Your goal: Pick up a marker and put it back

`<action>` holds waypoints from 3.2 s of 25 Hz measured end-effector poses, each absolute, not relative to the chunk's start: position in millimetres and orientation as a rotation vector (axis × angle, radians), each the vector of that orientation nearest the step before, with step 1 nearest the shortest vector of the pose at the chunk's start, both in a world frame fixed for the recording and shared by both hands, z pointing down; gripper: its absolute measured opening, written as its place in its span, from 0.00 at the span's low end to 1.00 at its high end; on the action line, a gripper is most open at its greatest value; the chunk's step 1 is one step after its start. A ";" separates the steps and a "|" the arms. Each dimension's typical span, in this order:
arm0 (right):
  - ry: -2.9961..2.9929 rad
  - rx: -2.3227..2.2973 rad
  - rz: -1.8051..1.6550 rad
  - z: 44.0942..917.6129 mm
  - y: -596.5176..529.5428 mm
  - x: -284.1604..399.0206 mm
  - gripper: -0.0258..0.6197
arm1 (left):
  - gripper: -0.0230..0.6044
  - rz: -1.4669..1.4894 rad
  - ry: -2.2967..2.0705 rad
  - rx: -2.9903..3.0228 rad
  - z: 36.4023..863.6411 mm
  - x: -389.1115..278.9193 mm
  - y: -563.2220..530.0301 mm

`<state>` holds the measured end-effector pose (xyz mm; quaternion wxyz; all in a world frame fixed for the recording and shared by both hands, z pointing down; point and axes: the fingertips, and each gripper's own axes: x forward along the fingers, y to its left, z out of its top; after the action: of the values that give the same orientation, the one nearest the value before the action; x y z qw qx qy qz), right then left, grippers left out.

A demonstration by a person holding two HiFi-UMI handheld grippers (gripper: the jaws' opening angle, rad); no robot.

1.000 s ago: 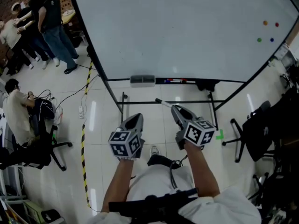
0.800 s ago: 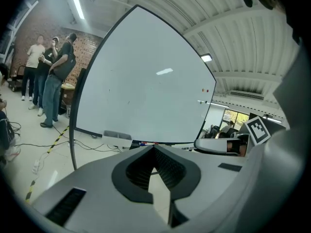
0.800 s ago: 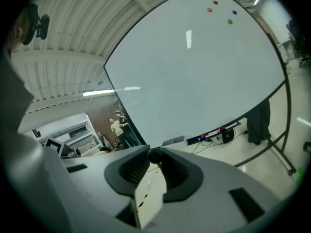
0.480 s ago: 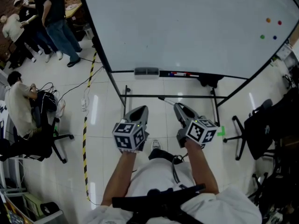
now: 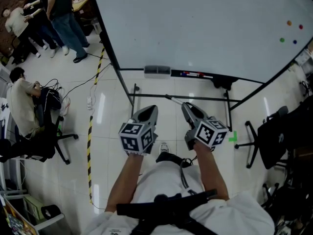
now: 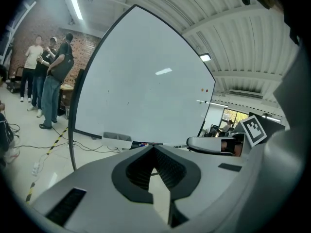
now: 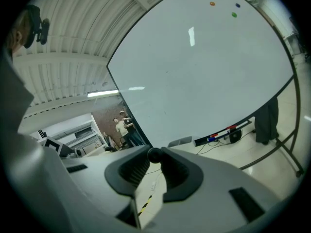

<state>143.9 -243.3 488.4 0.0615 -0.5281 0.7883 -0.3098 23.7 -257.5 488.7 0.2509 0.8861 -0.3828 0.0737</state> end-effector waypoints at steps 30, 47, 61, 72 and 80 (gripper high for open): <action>2.557 -1.681 -0.931 550.4 -467.1 177.9 0.16 | 0.03 0.196 -1.150 2.346 504.8 42.4 -378.0; 2.602 -1.678 -1.112 634.6 -500.0 166.5 0.17 | 0.03 0.221 -1.212 2.283 531.5 43.9 -393.0; 2.622 -1.717 -1.120 649.2 -502.4 168.4 0.20 | 0.03 0.247 -1.220 2.273 535.7 39.4 -387.3; 2.592 -1.771 -1.099 638.0 -492.5 181.0 0.40 | 0.03 0.248 -1.190 2.293 533.2 41.5 -383.3; 2.512 -1.787 -0.958 574.6 -444.1 211.3 0.17 | 0.03 0.220 -1.166 2.308 523.5 36.9 -360.3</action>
<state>211.3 -444.1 574.6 -0.0431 -0.5530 0.7775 -0.2964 36.9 -360.3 523.5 0.2700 0.8563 -0.4327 0.0818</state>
